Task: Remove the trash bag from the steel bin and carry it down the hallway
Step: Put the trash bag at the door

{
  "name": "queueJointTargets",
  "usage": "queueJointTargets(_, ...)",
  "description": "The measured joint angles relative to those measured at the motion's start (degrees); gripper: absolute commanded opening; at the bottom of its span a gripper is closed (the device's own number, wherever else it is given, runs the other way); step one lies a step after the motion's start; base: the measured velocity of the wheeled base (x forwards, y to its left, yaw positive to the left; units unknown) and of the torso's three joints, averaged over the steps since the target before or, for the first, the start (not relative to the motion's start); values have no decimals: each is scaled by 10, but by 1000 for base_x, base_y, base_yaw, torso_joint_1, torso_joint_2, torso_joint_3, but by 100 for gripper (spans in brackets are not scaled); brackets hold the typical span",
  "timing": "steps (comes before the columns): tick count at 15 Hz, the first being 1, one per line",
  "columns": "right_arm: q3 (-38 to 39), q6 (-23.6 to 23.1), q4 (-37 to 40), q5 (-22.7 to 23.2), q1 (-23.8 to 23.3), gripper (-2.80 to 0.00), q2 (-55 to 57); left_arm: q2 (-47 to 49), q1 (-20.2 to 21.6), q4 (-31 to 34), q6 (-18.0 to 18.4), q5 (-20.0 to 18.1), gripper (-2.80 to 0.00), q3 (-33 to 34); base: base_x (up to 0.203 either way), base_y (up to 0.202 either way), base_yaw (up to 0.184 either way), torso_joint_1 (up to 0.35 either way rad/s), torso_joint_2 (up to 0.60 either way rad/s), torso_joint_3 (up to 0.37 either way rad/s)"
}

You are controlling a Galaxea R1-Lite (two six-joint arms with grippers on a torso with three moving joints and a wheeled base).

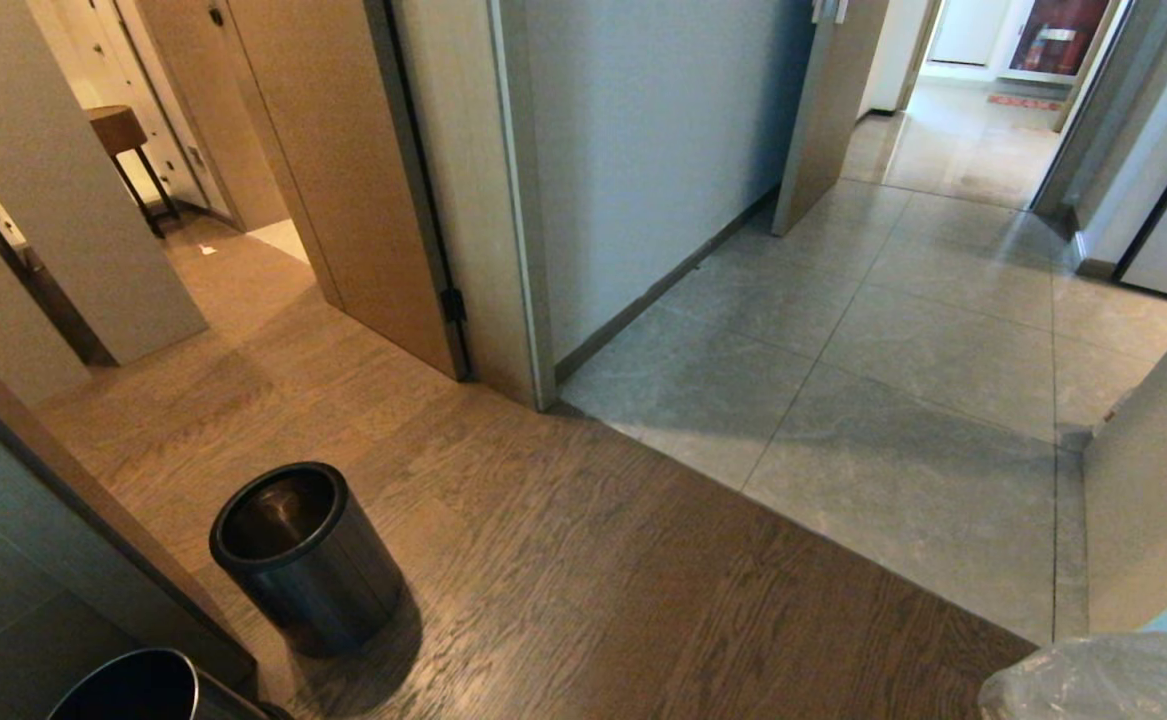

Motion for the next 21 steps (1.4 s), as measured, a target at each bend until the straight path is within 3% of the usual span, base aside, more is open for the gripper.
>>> queueJointTargets(21, 0, 0, 0, 0, 0, -280, 0, 0, 0, 0, 0, 0, -280, 0, 0, 0, 0, 0, 0, 0)
